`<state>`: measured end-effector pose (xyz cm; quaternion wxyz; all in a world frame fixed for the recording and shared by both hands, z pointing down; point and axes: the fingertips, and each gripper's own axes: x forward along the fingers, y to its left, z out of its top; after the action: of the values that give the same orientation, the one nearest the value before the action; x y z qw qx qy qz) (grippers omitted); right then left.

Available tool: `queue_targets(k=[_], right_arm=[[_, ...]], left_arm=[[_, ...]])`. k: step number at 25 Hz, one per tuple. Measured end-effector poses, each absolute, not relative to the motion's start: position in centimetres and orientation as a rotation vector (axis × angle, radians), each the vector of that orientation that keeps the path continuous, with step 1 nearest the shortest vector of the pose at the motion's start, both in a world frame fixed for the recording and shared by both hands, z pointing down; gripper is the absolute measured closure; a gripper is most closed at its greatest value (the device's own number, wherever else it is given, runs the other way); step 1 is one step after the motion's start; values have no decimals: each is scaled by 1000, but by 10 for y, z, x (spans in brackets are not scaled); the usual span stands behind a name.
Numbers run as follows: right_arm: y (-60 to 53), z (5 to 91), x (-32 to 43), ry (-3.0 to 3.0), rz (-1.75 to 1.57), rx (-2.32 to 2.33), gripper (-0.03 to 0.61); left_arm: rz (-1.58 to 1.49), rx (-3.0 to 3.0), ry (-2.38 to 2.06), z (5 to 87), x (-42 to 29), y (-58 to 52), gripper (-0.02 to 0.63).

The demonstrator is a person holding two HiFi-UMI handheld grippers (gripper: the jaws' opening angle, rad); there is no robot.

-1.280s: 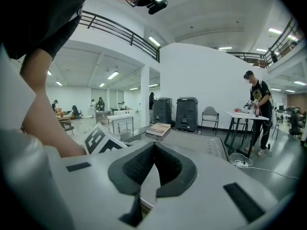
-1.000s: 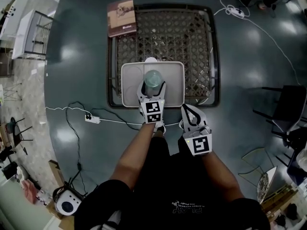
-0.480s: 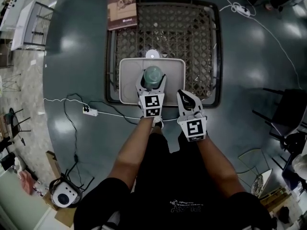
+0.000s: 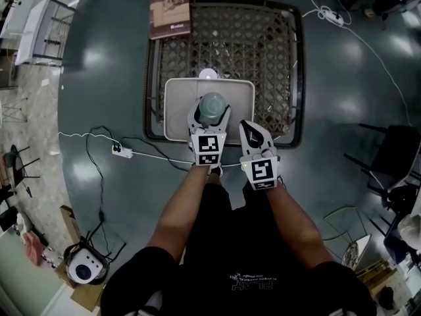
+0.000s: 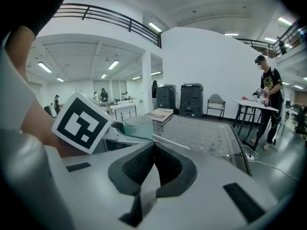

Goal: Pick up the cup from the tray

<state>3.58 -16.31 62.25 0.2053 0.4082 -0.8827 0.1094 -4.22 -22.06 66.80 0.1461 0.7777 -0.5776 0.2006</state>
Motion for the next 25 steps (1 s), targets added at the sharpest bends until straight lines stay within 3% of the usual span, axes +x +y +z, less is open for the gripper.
queue_targets(k=[25], right_arm=[[-114,450,-13,-2747,-25,1161,578]], left_arm=[[375,2481,-1640,485,-70,-124,250]])
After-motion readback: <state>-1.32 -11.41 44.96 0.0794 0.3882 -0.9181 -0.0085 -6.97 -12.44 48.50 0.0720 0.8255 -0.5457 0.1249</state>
